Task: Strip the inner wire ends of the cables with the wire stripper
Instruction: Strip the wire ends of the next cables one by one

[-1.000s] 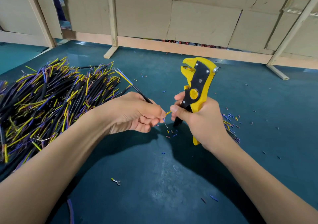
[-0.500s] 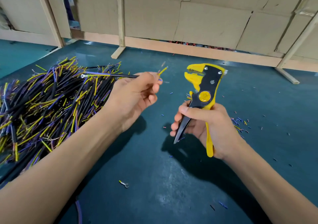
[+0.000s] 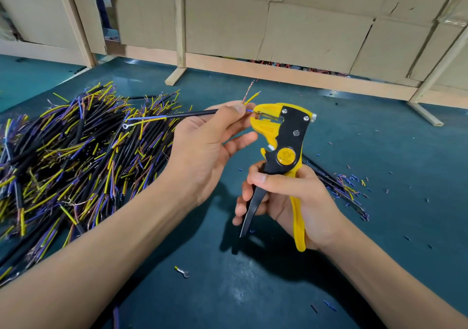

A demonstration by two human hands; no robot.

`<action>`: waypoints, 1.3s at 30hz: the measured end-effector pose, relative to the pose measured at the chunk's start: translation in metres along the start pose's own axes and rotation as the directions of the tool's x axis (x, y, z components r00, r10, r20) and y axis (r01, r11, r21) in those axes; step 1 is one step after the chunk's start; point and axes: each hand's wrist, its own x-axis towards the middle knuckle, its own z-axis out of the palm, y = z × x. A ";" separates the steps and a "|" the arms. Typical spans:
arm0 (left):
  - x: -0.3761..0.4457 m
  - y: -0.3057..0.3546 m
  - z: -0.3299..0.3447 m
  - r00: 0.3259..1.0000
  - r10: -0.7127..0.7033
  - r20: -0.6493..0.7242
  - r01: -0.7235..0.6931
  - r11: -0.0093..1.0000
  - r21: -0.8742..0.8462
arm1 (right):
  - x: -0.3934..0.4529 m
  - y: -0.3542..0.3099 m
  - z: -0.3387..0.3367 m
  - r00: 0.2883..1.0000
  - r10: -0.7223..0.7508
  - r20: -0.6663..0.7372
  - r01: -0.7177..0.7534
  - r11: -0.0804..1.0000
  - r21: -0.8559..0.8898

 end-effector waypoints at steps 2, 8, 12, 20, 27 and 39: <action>-0.001 -0.001 0.000 1.000 0.014 0.001 -0.014 1.000 0.000 | 0.000 0.000 0.000 1.000 -0.011 -0.004 0.011 1.000 0.003; -0.004 -0.007 0.001 0.997 0.076 0.010 -0.076 0.996 0.046 | 0.000 0.002 0.001 1.000 -0.026 -0.008 0.026 1.000 0.009; -0.005 -0.009 0.001 0.995 0.100 0.006 -0.100 0.994 0.037 | 0.001 0.002 0.001 0.999 -0.030 -0.016 0.030 0.999 0.015; -0.007 -0.007 0.000 0.994 0.097 0.040 -0.098 0.995 0.016 | -0.001 -0.001 0.001 0.999 -0.053 -0.010 0.053 0.999 0.001; -0.008 -0.007 -0.002 0.992 0.121 0.031 -0.123 0.989 0.081 | 0.000 0.002 0.001 0.998 -0.064 -0.003 0.064 0.998 -0.008; -0.012 -0.009 0.001 0.996 0.083 0.017 -0.084 0.992 0.091 | 0.001 0.004 0.002 0.995 -0.095 -0.016 0.095 0.995 0.001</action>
